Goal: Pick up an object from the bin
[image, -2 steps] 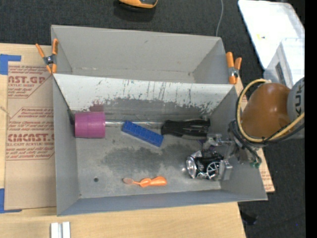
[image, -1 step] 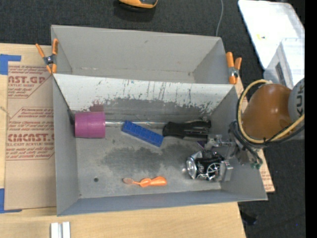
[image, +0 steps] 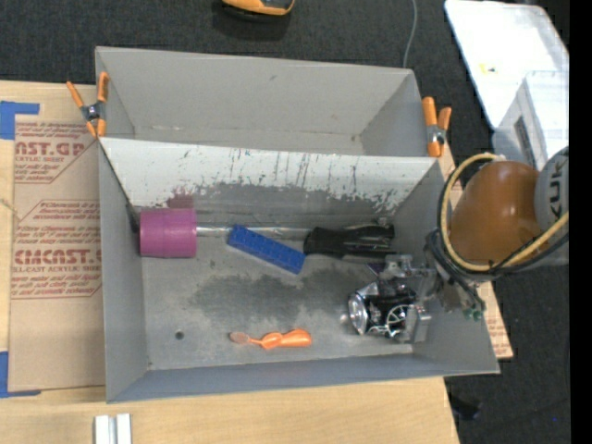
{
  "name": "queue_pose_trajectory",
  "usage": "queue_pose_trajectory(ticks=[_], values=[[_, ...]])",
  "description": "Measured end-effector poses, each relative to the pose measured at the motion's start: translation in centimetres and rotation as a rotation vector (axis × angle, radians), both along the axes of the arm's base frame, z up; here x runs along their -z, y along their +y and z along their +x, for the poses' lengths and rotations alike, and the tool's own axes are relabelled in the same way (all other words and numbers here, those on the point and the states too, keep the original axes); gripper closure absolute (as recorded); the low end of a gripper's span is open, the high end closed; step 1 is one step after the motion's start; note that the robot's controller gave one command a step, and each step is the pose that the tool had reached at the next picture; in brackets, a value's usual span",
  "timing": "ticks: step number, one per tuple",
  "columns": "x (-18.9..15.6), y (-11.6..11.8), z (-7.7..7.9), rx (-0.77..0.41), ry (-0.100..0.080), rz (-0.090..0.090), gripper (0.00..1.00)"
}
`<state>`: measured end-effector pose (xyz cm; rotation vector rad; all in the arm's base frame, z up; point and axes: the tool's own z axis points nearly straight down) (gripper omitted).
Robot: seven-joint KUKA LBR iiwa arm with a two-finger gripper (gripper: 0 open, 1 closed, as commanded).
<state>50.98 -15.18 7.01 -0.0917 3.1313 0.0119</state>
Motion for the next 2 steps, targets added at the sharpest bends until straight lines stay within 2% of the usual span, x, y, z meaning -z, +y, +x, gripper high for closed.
queue_pose_trajectory(ticks=[1, 2], values=[[0.06, -0.28, -0.28, 0.017, -0.002, 0.000, 1.00], [0.06, -0.28, -0.29, 0.017, -0.002, 0.000, 1.00]])
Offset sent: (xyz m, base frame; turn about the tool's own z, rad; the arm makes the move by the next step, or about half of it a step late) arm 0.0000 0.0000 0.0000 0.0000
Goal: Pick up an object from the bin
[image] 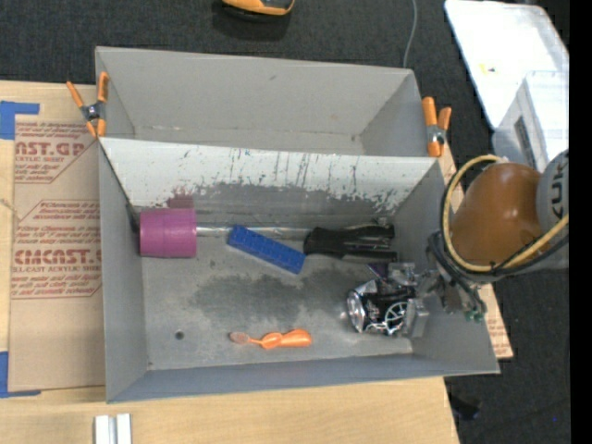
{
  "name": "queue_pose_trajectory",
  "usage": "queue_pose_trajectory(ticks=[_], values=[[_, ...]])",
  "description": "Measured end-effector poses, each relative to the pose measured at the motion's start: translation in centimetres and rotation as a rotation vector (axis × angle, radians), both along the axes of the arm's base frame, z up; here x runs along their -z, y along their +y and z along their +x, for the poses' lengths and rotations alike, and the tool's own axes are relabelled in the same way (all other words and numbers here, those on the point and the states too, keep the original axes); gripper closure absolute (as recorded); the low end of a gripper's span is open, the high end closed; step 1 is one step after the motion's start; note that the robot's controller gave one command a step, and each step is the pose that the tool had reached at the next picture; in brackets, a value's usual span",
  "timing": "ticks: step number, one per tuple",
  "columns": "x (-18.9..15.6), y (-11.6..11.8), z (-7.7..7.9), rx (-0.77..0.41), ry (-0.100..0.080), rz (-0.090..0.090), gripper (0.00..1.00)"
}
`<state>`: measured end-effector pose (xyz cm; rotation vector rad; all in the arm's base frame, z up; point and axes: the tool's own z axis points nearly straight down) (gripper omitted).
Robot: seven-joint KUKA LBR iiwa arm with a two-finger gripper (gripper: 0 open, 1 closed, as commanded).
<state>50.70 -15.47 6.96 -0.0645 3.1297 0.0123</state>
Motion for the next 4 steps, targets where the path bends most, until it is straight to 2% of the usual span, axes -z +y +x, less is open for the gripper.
queue_pose_trajectory(ticks=[1, 2, 3, 4], values=[[0.0, 1.1, 0.3, 0.028, 0.000, 0.001, 1.00], [0.0, 0.6, 0.4, 0.008, -0.001, 0.001, 1.00], [-6.4, 2.0, 0.4, -0.001, 0.004, 0.003, 1.00], [-9.5, 1.0, -0.8, 0.028, 0.007, 0.002, 1.00]])
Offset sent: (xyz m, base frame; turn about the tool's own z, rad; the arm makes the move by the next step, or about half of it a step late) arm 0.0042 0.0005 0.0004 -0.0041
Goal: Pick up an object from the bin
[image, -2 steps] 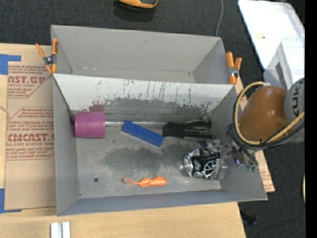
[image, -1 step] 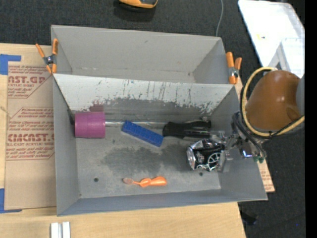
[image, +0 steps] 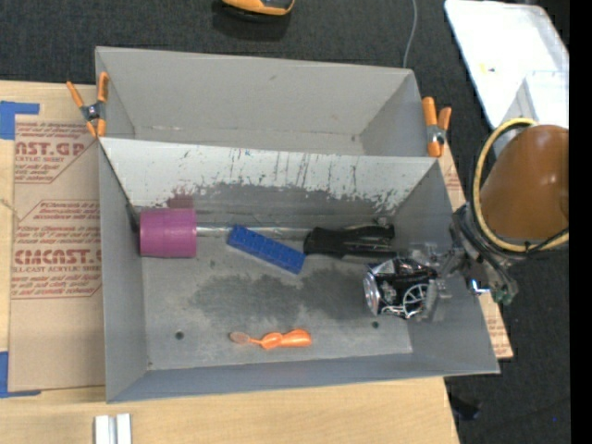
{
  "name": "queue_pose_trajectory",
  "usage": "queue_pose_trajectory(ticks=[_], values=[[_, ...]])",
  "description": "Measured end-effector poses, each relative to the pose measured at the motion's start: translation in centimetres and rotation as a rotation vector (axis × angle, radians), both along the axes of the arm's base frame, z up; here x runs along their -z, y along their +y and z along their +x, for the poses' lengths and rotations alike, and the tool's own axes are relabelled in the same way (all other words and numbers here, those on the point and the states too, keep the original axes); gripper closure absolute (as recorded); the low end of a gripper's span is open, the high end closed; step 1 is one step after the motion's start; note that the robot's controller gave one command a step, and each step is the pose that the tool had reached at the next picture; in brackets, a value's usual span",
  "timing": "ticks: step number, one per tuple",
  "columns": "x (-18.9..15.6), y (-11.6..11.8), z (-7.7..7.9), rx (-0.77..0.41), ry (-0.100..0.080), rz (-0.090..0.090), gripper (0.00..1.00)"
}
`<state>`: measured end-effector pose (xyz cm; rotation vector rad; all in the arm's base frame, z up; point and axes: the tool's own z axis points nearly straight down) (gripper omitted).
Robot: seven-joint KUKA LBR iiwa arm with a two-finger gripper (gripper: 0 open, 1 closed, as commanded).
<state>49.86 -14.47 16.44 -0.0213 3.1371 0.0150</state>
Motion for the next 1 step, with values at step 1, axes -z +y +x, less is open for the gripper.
queue_pose_trajectory(ticks=[1], values=[[-6.89, 0.61, 0.64, -0.039, -0.004, 0.001, 1.00]])
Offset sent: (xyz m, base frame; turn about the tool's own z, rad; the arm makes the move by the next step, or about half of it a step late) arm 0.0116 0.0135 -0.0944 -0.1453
